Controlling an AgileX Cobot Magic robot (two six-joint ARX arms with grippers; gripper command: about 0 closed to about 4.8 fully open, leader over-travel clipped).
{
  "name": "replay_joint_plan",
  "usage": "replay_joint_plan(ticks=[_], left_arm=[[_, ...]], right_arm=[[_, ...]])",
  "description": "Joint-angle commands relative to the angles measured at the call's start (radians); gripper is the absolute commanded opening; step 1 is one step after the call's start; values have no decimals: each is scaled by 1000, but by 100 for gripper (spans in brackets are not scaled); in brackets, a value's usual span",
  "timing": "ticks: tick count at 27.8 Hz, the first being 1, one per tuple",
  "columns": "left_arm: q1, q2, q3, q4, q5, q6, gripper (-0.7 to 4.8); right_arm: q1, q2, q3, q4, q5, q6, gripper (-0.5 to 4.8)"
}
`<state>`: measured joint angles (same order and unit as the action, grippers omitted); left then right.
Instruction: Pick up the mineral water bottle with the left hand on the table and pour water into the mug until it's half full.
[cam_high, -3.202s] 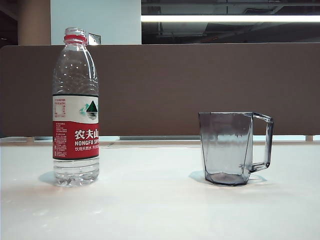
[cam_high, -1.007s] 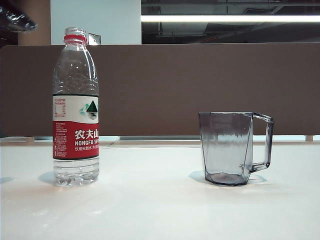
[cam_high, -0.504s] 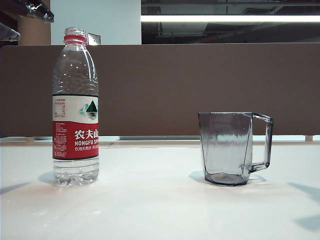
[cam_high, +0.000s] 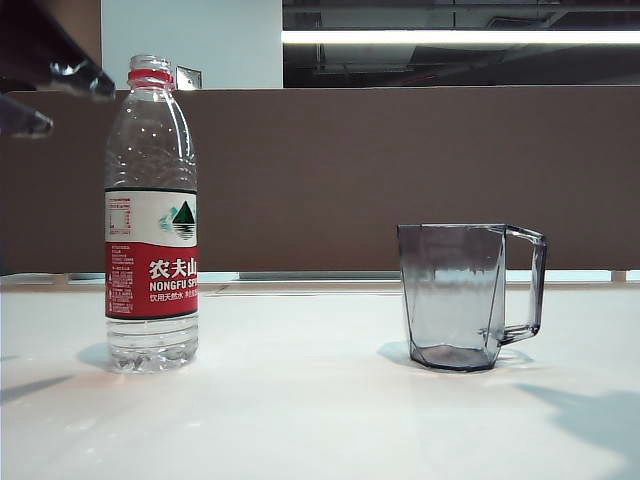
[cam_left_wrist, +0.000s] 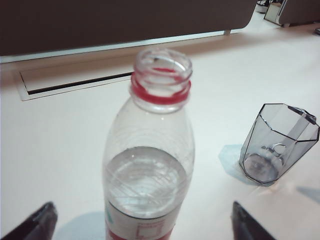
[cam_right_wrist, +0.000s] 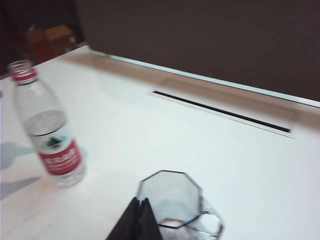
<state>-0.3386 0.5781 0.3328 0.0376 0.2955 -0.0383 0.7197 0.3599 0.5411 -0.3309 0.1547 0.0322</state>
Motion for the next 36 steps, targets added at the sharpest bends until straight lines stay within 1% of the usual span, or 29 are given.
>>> replay_joint_plan(ticks=[1, 4, 6, 9, 12, 17, 19, 22, 25, 26, 32, 36], left_arm=[[0, -1, -19, 43, 8, 4, 479], [0, 8, -45, 103, 8, 5, 479], [0, 62, -60, 169, 15, 5, 479], [0, 127, -60, 212, 23, 5, 479], [0, 210, -60, 283, 51, 5, 479], [0, 327, -59, 382, 55, 16, 479], [0, 372, -59, 421, 77, 32, 479], [0, 431, -59, 476, 108, 31, 479], [0, 489, -59, 529, 117, 31, 479], [0, 526, -59, 564, 130, 31, 479], [0, 652, -58, 705, 132, 29, 479], [0, 705, -57, 765, 136, 23, 479]], right_arm=[[38, -1, 5, -1, 1, -7, -3], [68, 0, 5, -25, 1, -7, -3], [91, -1, 5, -34, 1, -7, -3], [90, -1, 5, -32, 2, -7, -3], [90, -1, 5, -32, 1, -7, -3], [90, -1, 5, -32, 1, -7, -3], [90, -1, 5, -32, 1, -7, -3], [90, -1, 5, -32, 1, -7, -3], [90, -1, 5, -32, 1, -7, -3], [90, -1, 5, -34, 1, -7, -3], [90, -1, 5, -39, 1, -6, -3], [90, -1, 5, -40, 0, -6, -3]])
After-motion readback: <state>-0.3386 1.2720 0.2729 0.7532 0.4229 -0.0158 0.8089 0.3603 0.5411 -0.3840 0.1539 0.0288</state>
